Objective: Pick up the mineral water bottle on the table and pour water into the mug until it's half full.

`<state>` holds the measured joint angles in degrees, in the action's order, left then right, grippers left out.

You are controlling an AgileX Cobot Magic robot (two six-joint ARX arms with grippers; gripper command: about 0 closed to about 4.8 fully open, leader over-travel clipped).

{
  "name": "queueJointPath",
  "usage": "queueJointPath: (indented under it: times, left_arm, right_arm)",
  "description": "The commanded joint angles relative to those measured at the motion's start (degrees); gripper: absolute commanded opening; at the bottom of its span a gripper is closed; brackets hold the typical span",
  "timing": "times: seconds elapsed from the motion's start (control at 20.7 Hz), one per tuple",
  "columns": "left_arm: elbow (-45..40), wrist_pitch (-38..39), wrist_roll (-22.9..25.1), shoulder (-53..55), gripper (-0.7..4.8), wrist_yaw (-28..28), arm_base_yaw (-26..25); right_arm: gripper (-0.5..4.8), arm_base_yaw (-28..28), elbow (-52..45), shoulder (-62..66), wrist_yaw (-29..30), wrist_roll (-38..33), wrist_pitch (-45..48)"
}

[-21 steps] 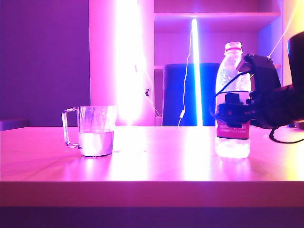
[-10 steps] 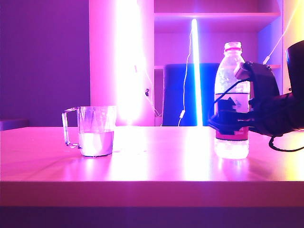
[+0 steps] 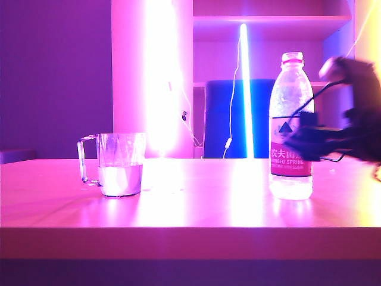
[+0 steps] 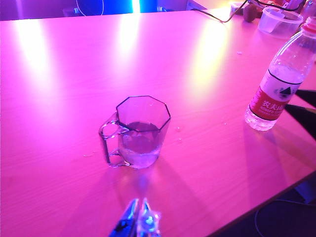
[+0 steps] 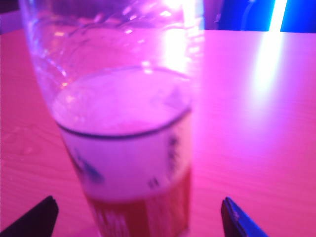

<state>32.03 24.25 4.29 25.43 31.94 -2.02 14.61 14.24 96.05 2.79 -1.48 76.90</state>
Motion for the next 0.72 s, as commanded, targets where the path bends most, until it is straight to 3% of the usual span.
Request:
queueJointPath:
  times: [0.05,0.1,0.14,0.19,0.29,0.48,0.72]
  left_arm:
    - [0.00,-0.72,0.20,0.00,-0.05,0.24,0.00]
    - [0.00,-0.74,0.20,0.00,-0.05,0.24,0.00]
    - [0.00,-0.72,0.20,0.02,-0.05,0.24,0.00]
    - [0.00,-0.74,0.20,0.02,-0.05,0.24,0.00]
    - [0.00,-0.72,0.20,0.00,-0.05,0.24,-0.04]
    - [0.00,-0.98,0.15,-0.02,-0.05,-0.50,-0.07]
    - [-0.04,-0.33,0.94,-2.54,-0.05,-9.51,-0.07]
  right_arm:
    - [4.14,1.40,-6.95,-8.50,-1.36,-0.04,3.89]
    - [2.85,1.95,-8.76,-11.87,-1.33,-0.02,3.85]
    - [0.83,2.82,-11.37,-17.46,-0.87,-0.04,3.80]
    - [-0.06,3.76,-13.35,-22.67,-0.96,-0.04,3.61]
    - [-0.02,5.29,-14.27,-30.84,-0.92,-0.35,-0.33]
    - [-0.02,9.22,-13.51,-52.15,-1.33,-0.39,-20.92]
    - [-0.02,11.28,-13.49,-83.17,-1.36,-0.37,-49.99]
